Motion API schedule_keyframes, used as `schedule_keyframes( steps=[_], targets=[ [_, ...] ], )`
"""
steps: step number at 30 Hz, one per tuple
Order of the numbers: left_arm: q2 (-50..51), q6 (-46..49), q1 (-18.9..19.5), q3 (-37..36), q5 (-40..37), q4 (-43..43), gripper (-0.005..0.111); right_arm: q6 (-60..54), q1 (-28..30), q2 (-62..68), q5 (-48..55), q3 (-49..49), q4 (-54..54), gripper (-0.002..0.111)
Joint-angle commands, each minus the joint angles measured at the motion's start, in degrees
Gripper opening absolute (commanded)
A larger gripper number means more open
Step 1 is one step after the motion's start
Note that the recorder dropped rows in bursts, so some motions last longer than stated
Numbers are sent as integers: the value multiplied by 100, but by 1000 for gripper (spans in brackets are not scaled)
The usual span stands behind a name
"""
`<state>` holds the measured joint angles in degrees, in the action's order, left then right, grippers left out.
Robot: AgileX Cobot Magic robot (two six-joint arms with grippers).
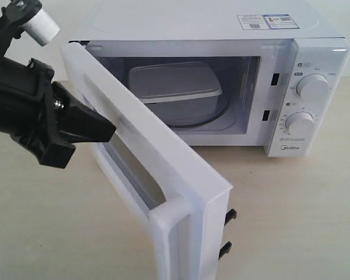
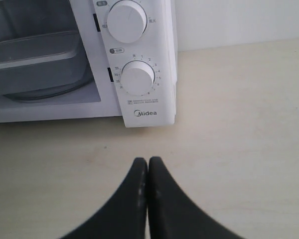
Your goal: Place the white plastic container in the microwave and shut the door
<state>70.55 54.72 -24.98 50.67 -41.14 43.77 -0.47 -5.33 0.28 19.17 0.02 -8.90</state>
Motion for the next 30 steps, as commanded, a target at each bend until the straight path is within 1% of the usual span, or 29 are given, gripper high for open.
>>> schedule_keyframes(
  steps=[1,4,11,14,19,26,30],
  targets=[
    [266,151,-39,263,282,149,4,-3,17,-28,-21,-2,33,0],
    [562,361,-39,488,363,253,4,-3,17,-28,-21,-2,33,0],
    [1217,380,-39,1078,496,381,4,-3,17,-28,-21,-2,33,0],
    [1348,404,-39,1223,471,462,4,-3,17,-28,-21,-2,33,0],
    [1326,491,-39,1269,472,462,4,-3,17,-28,-21,-2,33,0],
    [1188,491,-39,1269,16,474,4,-3,17,-28,-21,-2,33,0],
    [949,491,-39,1269,-97,474,4,-3,17,-28,-21,-2,33,0]
  ],
)
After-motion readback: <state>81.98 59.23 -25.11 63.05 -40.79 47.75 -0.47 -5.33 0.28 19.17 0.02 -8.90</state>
